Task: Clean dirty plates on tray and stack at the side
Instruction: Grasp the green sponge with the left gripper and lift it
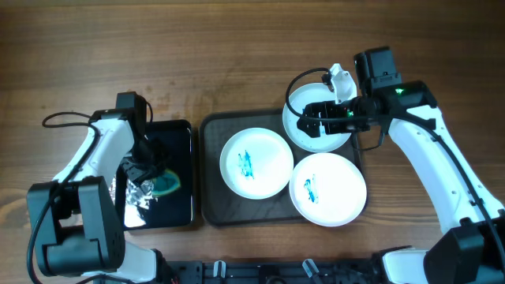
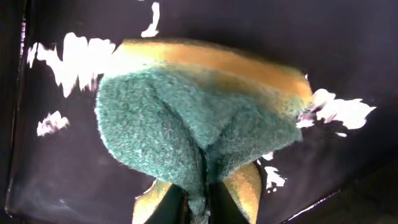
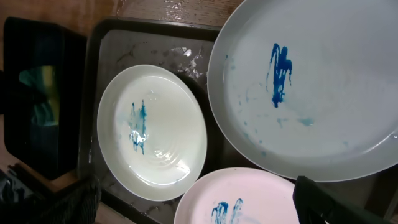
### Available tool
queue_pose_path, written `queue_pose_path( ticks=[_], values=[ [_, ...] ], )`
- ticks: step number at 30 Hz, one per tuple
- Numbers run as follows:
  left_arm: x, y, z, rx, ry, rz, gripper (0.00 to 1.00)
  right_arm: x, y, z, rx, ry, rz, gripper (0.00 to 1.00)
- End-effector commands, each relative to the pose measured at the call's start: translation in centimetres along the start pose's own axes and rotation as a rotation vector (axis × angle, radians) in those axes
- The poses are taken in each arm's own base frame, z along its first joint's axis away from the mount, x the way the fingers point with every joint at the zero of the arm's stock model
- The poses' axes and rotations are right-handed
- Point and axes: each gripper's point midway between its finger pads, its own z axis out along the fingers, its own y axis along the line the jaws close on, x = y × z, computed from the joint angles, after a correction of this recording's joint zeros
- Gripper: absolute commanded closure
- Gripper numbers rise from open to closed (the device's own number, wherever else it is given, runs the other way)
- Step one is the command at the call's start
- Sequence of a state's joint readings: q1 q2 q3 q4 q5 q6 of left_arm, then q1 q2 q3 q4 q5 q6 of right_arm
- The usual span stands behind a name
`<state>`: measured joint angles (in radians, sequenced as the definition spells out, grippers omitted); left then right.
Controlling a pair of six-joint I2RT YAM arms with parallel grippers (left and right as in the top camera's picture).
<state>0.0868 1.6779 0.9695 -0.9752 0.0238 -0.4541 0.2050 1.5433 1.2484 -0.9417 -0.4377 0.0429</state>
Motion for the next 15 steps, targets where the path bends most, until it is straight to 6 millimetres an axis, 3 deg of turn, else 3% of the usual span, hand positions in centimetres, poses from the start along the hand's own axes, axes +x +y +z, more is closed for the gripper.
queue_pose_path(
  ticks=[1, 15],
  values=[
    [-0.2, 0.52, 0.42, -0.017, 0.003, -0.015, 0.96, -0.79, 0.64, -0.53, -0.021, -0.021, -0.028, 0.0],
    [-0.92, -0.05, 0.42, 0.008, -0.025, 0.024, 0.96, -0.81, 0.64, -0.53, -0.021, -0.021, -0.028, 0.0]
  ],
)
